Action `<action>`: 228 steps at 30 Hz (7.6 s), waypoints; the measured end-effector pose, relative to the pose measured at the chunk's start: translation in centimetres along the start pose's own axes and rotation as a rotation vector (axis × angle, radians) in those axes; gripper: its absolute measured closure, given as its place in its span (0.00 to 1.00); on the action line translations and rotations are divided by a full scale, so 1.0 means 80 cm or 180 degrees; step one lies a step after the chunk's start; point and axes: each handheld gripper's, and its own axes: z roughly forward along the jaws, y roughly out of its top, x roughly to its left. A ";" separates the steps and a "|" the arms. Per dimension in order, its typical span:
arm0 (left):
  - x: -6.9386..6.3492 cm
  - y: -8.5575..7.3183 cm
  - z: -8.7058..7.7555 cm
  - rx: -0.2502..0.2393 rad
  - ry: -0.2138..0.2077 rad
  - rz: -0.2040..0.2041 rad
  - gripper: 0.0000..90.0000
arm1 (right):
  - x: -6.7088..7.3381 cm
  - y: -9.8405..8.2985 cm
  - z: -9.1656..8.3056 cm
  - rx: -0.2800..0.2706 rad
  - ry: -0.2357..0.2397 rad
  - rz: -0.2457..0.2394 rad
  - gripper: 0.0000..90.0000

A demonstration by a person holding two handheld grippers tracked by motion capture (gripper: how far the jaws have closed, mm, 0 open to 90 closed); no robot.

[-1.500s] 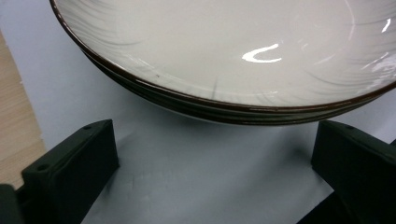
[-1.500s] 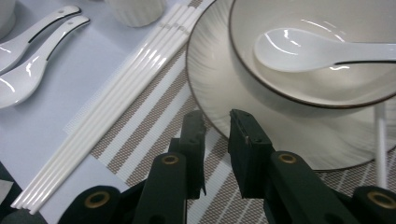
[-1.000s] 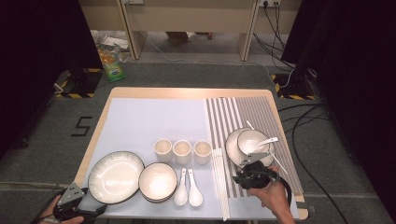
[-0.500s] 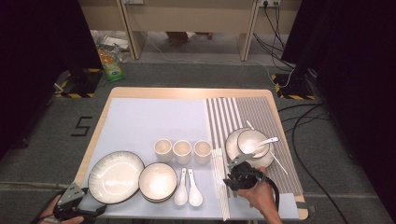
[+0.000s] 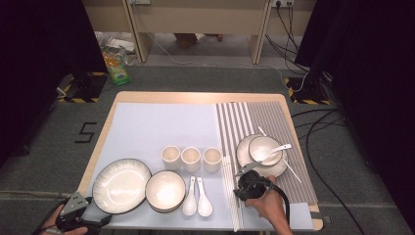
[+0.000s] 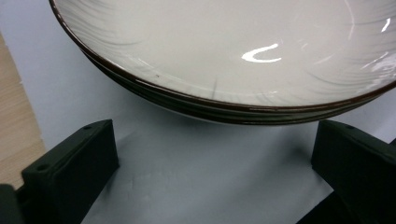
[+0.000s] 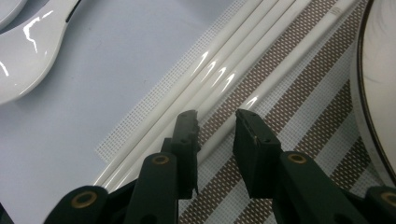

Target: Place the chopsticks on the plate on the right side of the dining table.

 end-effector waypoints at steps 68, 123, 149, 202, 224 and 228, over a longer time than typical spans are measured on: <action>0.000 0.000 -0.001 0.0016 -0.0008 0.0010 0.00 | -0.070 -0.027 -0.054 0.1018 -0.0126 -0.0078 0.94; 0.000 0.000 -0.001 0.0032 -0.0016 -0.0009 0.00 | -0.066 0.015 -0.109 0.0668 -0.0162 -0.0234 0.94; 0.000 0.000 -0.001 0.0029 -0.0014 -0.0013 0.00 | -0.160 0.013 -0.160 0.0343 -0.0599 0.0497 0.94; -0.001 0.001 -0.001 0.0025 -0.0004 -0.0013 0.00 | -0.226 0.000 -0.066 0.0365 -0.0646 0.0919 0.94; 0.000 0.000 -0.001 0.0019 0.0001 -0.0007 0.00 | -0.217 0.000 -0.070 0.0244 -0.0573 0.0794 0.91; 0.000 0.000 -0.001 0.0022 -0.0002 -0.0005 0.00 | -0.214 -0.006 -0.084 0.0204 -0.0570 0.0766 0.88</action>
